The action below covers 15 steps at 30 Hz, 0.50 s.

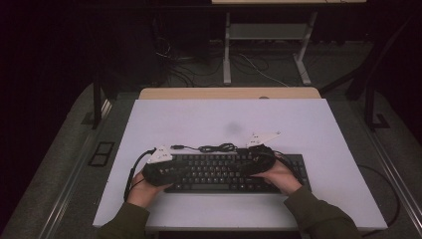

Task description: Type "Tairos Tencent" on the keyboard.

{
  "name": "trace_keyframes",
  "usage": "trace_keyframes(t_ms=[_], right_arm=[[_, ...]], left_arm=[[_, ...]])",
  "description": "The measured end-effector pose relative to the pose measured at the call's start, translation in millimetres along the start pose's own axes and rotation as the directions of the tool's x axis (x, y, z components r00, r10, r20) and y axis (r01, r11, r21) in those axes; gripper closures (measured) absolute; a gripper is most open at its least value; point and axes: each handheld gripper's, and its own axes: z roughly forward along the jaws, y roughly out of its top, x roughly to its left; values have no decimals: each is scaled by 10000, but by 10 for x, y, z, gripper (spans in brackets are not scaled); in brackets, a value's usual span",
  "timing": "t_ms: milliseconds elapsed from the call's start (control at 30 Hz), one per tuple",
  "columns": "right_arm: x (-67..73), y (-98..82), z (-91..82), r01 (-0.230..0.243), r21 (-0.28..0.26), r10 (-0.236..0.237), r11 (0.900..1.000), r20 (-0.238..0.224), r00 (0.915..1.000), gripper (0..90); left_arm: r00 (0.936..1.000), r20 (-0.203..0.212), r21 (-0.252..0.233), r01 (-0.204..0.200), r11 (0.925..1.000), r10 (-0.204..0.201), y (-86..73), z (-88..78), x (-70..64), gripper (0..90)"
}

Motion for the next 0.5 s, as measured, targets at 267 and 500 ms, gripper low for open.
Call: trace_keyframes(t_ms=[267,500], right_arm=[[3,-1,6,-10,-25,11,10000,106,9999,293],[6,-2,8,-29,-4,29,10000,126,9999,291]], left_arm=[[9998,151,402,-153,9991,147,18,37,-23,889],[9997,232,610,-83,9981,69,11,72,-27,890]])
